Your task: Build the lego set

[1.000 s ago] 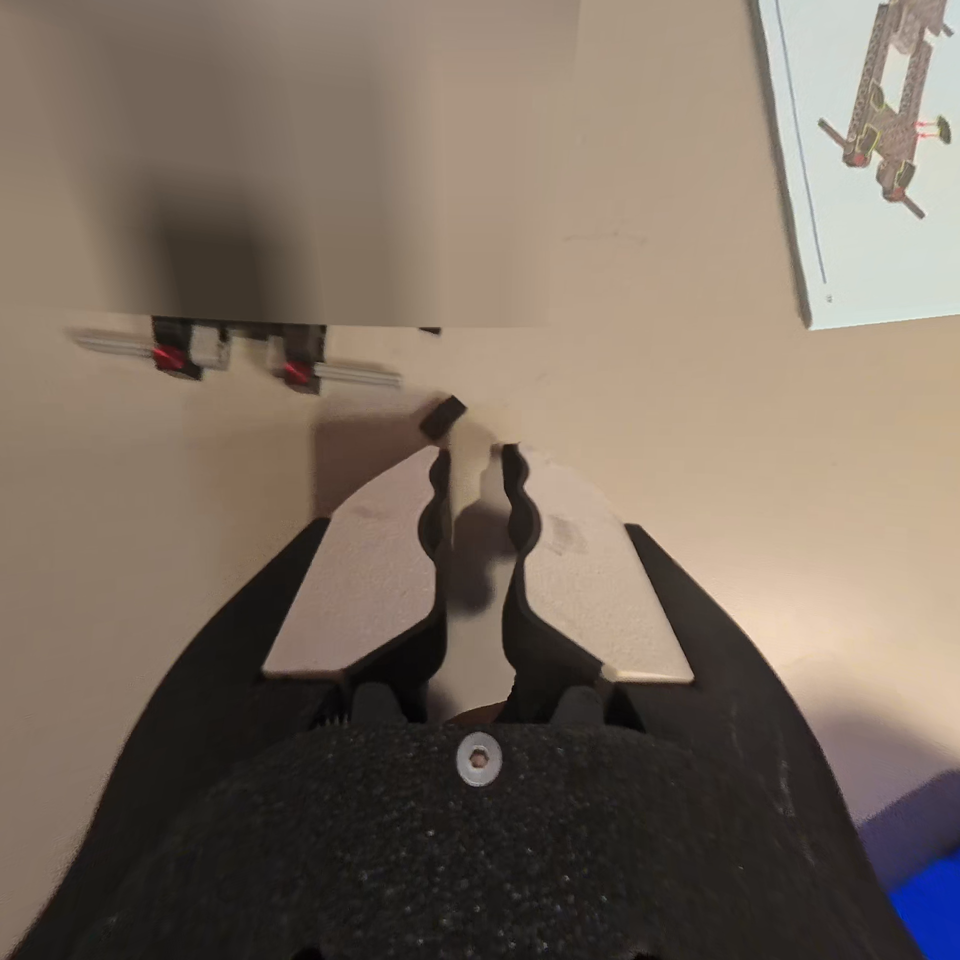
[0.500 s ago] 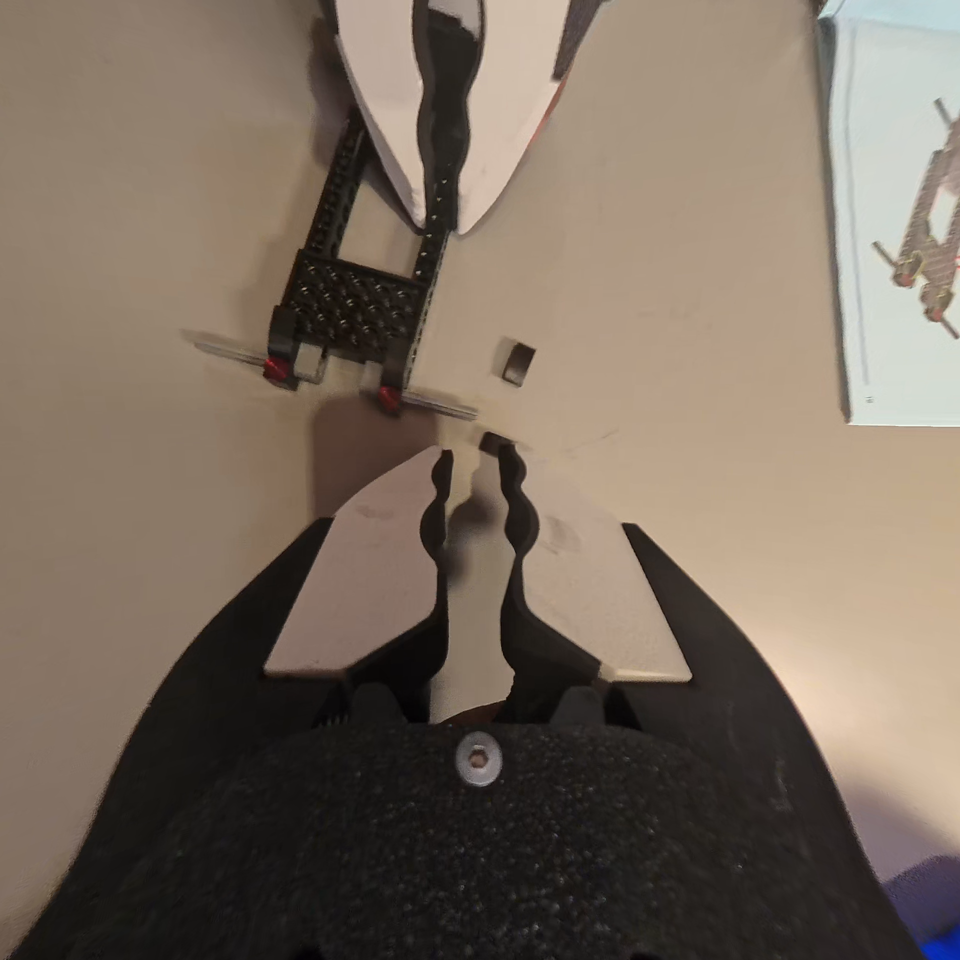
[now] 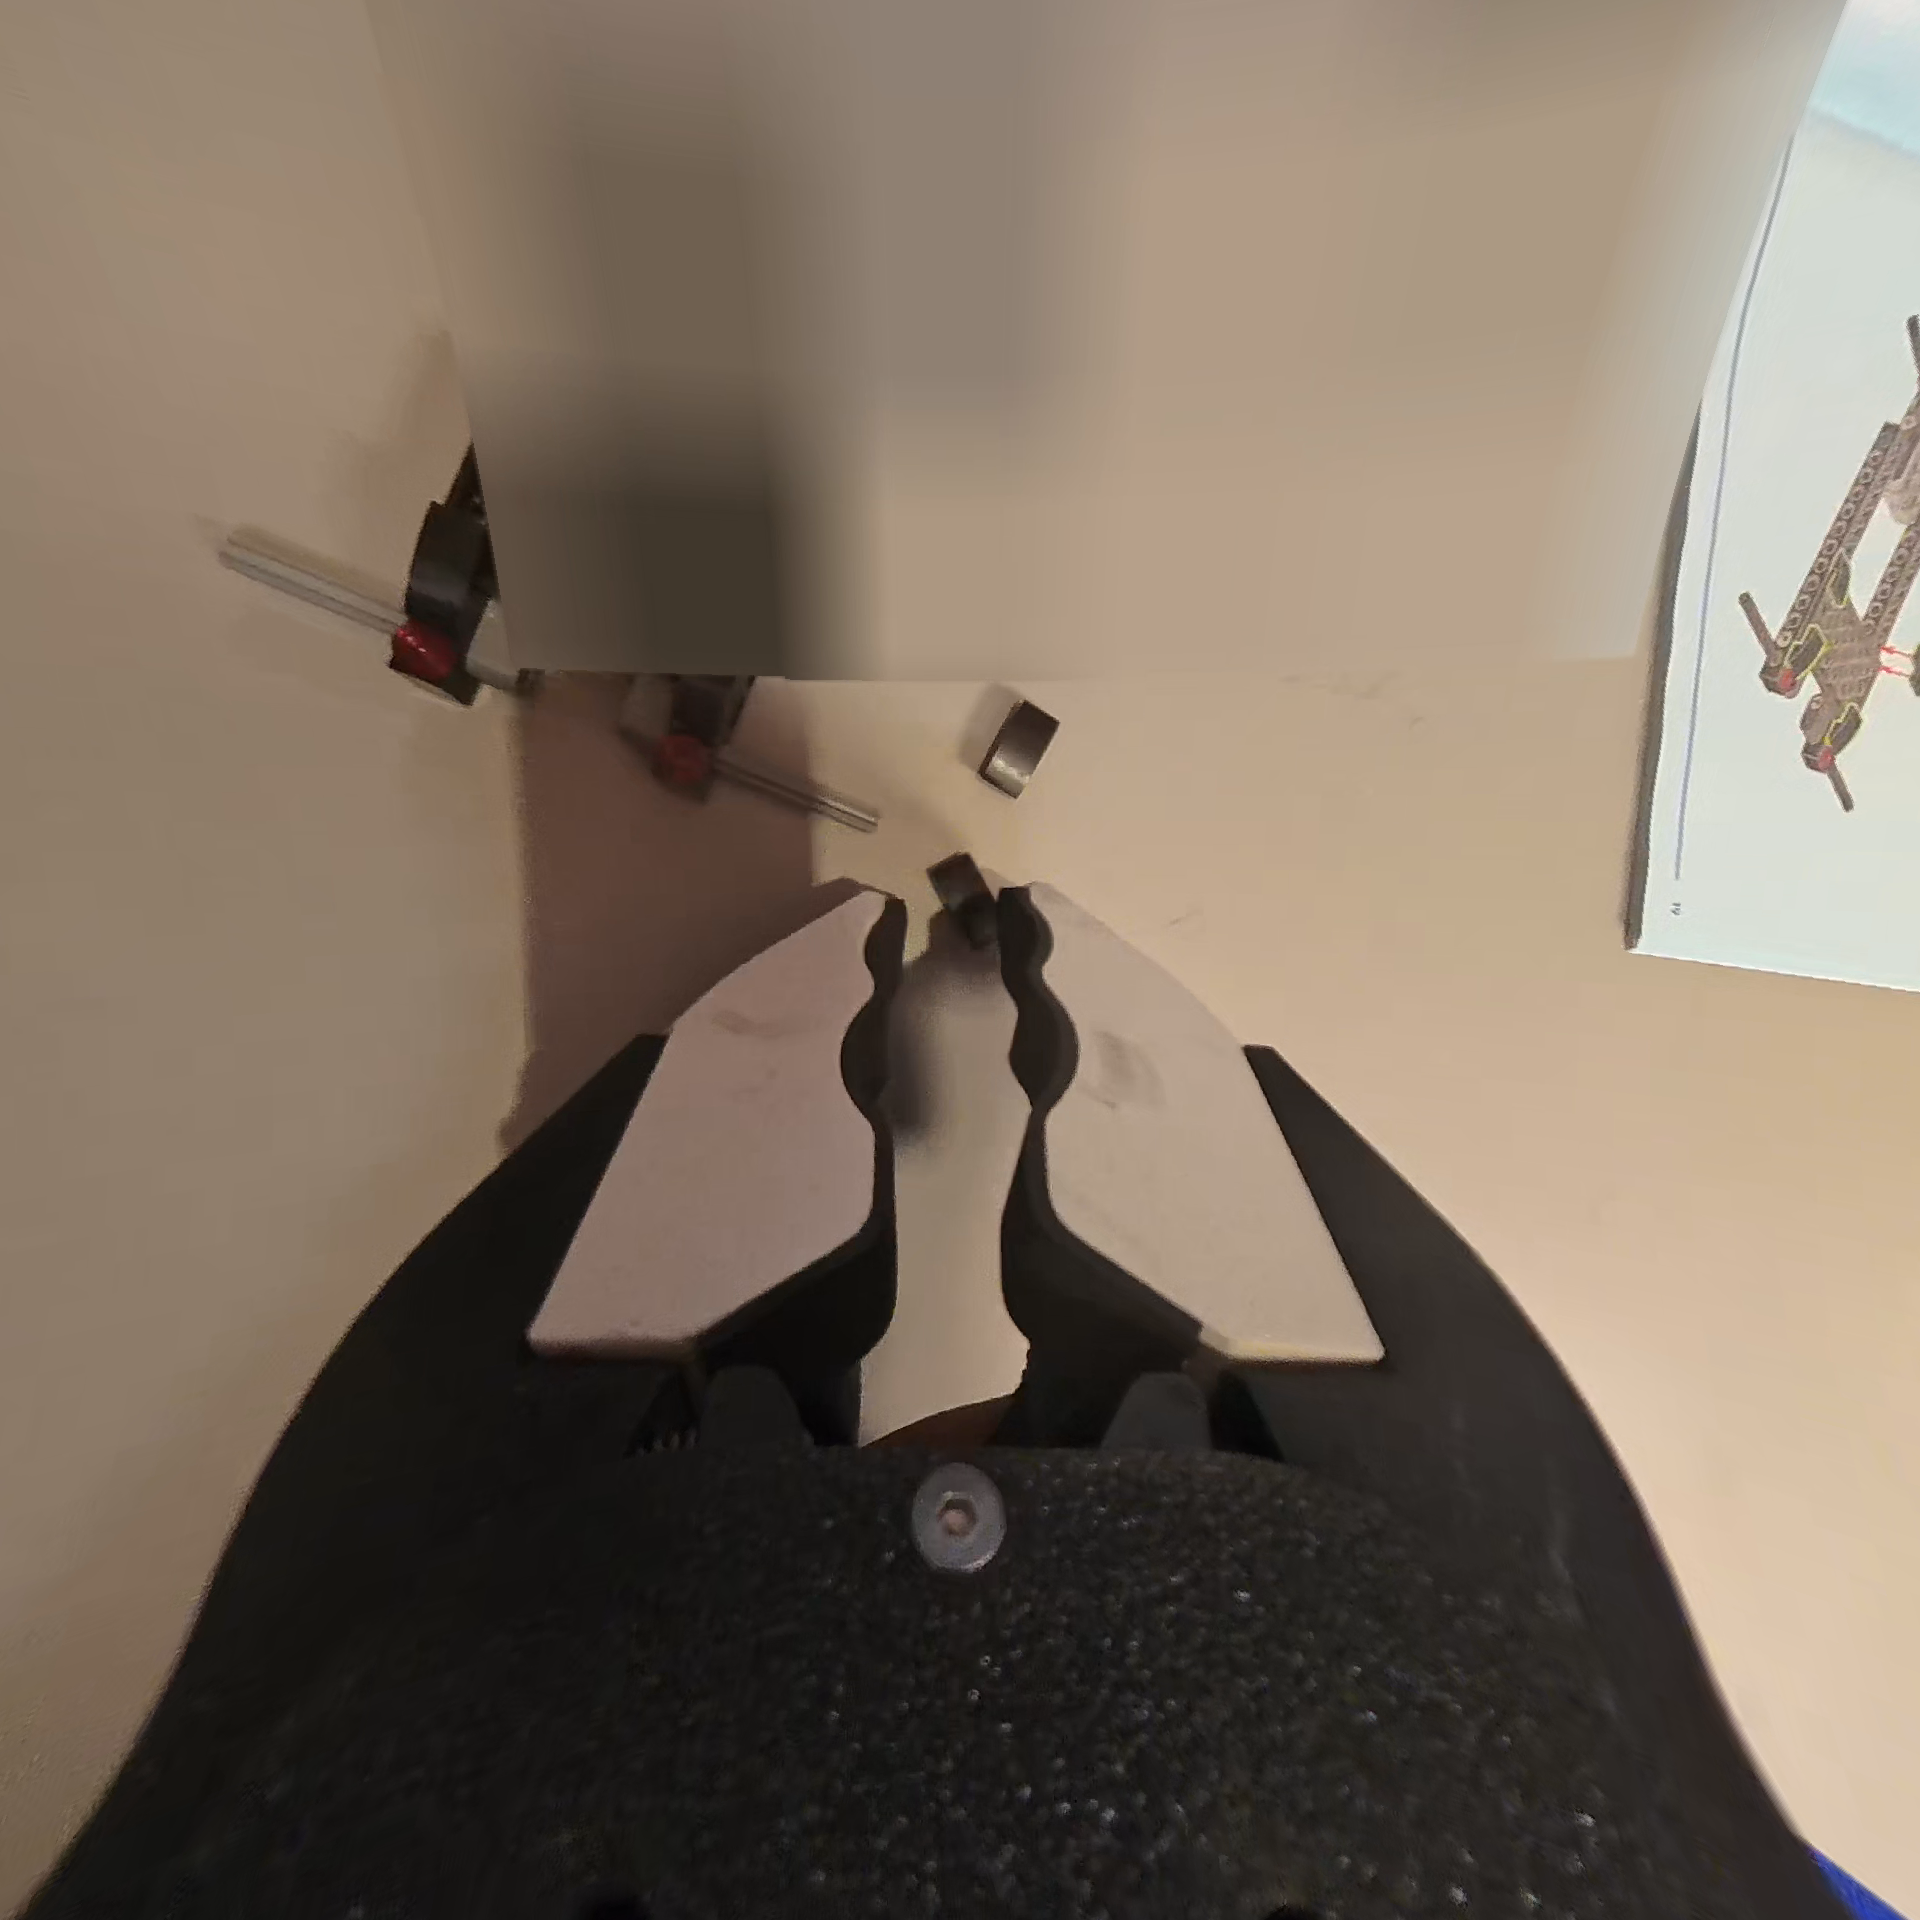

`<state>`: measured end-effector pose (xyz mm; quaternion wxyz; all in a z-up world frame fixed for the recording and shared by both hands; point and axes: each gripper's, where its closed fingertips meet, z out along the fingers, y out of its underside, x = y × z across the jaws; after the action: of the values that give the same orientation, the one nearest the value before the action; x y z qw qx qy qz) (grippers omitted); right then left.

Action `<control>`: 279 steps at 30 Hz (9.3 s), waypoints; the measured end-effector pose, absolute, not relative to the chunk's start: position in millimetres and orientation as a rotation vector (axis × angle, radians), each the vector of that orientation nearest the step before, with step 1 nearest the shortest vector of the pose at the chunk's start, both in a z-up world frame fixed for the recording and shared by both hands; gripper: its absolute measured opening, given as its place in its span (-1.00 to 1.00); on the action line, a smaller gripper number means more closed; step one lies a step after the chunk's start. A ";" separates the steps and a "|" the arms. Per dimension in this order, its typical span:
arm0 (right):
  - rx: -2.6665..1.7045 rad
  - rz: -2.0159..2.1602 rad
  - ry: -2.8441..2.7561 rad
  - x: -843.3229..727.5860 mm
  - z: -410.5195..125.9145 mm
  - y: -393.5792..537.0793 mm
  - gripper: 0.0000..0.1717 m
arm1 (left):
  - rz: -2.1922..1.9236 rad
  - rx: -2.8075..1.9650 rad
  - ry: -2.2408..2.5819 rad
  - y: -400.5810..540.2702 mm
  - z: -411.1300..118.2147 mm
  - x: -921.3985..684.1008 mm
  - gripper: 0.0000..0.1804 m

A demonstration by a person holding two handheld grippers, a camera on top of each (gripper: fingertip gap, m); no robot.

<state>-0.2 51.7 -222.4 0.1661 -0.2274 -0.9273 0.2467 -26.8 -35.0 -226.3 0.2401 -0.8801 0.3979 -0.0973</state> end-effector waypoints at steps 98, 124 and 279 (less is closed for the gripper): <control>-1.064 0.888 -2.773 -0.5 -205.9 11.4 -0.92 | -0.305 -2.413 0.809 -0.4 -221.1 -8.8 -0.91; -1.085 1.090 -2.731 6.1 -198.7 16.9 -0.79 | -0.294 -2.413 0.825 -0.9 -221.1 -8.2 -0.91; -1.682 1.649 -2.776 45.0 -194.0 -22.5 -0.72 | 0.141 -1.985 1.541 -24.1 -191.3 30.8 -0.91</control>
<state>45.0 -22.5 -194.0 -0.2469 -0.4477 -0.7389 0.4389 30.8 -24.1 -191.3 0.3072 -0.7505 0.5827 0.0532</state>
